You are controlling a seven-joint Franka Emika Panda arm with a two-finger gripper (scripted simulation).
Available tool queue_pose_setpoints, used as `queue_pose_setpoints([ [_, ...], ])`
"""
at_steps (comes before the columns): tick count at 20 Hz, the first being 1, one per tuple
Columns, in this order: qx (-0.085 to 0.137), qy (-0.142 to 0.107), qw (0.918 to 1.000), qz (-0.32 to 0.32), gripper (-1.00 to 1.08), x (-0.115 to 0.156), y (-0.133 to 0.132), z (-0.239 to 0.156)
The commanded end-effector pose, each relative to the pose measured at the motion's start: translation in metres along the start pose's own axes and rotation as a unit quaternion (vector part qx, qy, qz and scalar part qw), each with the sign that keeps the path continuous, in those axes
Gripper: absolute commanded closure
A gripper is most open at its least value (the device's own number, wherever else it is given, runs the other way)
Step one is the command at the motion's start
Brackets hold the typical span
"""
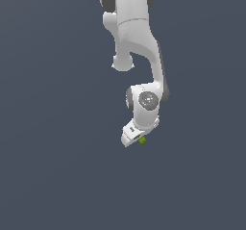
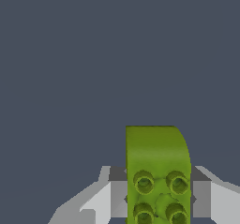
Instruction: Pick up the object and move it to a goal position.
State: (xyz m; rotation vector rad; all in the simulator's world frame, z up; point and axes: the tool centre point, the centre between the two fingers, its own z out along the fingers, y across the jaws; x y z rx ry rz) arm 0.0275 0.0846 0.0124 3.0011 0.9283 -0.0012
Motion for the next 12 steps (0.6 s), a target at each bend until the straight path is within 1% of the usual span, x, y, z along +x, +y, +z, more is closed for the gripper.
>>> queue_pose_setpoints([
  [1, 0.000, 0.000, 1.0000, 0.000, 1.08, 0.0003, -0.0001, 0.0001],
  [12, 0.000, 0.000, 1.0000, 0.000, 1.08, -0.0053, -0.0032, -0.0048],
])
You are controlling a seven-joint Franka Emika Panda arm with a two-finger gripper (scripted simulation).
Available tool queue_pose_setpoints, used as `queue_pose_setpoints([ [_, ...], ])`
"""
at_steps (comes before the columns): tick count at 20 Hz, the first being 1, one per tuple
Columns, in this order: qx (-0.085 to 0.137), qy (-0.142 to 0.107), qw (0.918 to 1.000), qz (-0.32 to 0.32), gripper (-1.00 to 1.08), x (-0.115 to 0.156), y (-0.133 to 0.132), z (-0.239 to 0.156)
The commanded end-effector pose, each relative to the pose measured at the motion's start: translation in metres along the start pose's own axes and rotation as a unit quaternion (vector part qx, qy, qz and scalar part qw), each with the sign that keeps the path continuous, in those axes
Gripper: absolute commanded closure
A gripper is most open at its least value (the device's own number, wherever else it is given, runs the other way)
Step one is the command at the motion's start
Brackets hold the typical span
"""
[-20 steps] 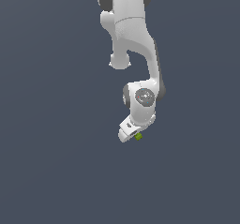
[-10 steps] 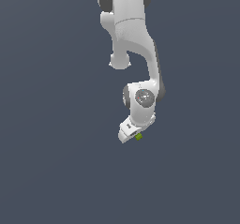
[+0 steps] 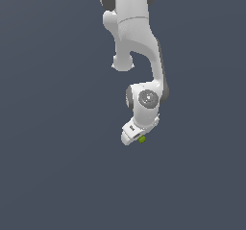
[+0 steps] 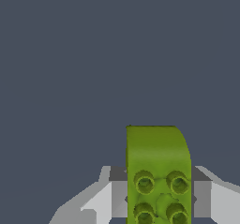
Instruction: Pick up the object and move it to a goal position.
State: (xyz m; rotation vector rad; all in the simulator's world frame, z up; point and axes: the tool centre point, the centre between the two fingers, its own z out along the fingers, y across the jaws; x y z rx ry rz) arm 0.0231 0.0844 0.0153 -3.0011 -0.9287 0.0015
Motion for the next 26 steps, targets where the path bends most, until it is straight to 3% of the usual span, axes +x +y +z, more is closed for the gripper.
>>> queue_pose_setpoints([
  [1, 0.000, 0.000, 1.0000, 0.000, 1.08, -0.003, -0.002, -0.003],
  [11, -0.001, 0.000, 1.0000, 0.000, 1.08, -0.034, -0.019, -0.030],
  [26, -0.001, 0.000, 1.0000, 0.000, 1.08, -0.113, -0.064, -0.099],
])
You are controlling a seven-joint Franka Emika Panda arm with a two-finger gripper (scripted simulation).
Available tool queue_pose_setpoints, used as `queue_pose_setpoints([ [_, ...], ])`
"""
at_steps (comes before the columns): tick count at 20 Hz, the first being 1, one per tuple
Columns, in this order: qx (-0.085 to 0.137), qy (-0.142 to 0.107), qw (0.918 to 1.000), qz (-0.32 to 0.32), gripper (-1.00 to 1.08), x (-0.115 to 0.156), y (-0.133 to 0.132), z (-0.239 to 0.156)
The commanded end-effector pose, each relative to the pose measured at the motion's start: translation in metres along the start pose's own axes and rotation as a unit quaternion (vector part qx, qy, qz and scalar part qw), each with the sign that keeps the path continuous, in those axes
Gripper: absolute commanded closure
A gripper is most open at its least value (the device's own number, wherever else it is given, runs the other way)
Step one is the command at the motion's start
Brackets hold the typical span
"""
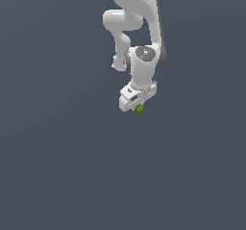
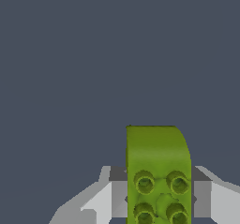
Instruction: Pick up the object and move it to a goal position.
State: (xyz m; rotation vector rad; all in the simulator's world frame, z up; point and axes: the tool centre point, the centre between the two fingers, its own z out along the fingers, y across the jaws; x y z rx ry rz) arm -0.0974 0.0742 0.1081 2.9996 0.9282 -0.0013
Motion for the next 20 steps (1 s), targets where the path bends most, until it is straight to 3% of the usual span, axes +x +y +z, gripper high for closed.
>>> queue_pose_setpoints([
  [1, 0.000, 0.000, 1.0000, 0.000, 1.08, -0.012, -0.007, -0.011],
  [10, 0.000, 0.000, 1.0000, 0.000, 1.08, -0.039, -0.023, -0.037],
  [20, 0.001, 0.001, 1.0000, 0.000, 1.08, -0.045, -0.026, -0.044],
])
